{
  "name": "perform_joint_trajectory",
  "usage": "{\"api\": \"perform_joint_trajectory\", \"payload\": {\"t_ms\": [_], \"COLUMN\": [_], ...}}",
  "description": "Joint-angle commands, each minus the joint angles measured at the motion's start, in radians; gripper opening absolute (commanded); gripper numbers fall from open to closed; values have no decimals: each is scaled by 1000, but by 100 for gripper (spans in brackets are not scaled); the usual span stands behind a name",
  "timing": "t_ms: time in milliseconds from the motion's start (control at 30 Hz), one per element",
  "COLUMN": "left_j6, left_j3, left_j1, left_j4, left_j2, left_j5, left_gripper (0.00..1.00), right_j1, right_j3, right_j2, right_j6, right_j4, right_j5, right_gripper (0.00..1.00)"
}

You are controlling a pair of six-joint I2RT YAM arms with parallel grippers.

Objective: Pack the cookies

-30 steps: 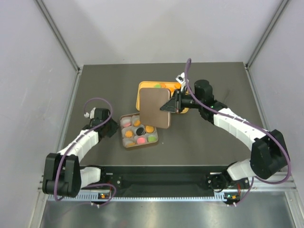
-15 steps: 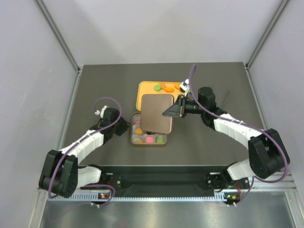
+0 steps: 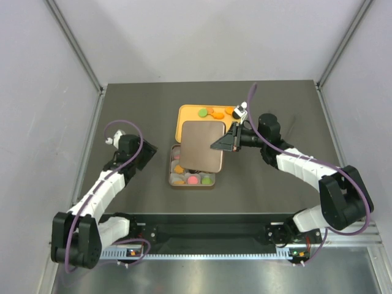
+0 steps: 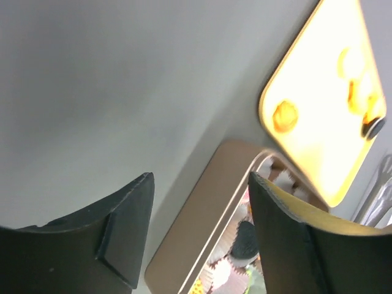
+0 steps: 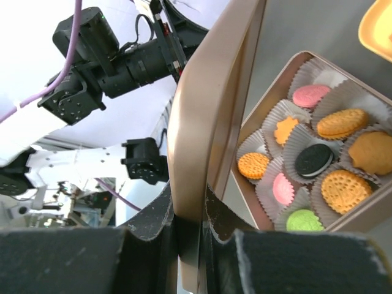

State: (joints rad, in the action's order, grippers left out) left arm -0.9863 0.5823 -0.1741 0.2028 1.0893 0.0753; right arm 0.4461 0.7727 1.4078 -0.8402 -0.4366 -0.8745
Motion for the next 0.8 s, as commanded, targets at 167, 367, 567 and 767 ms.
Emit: {"api": "perform_joint_trajectory", "payload": {"t_ms": [167, 367, 567, 767], "left_j6": [81, 126, 167, 195], "left_j3": [88, 96, 114, 114], "left_j1": [28, 28, 28, 28], "left_j4": [14, -12, -14, -25], "left_j2": [-117, -192, -201, -174], "left_j5": [-22, -58, -124, -241], "left_gripper": [85, 90, 93, 92], "right_j1": [0, 48, 66, 105], "right_j3": [-12, 13, 7, 13], "right_j2": [46, 92, 148, 201], "right_j6": [-120, -131, -215, -252], "right_j4": [-248, -269, -402, -462], "right_j5": [-50, -29, -32, -21], "right_gripper": [0, 0, 0, 0]}}
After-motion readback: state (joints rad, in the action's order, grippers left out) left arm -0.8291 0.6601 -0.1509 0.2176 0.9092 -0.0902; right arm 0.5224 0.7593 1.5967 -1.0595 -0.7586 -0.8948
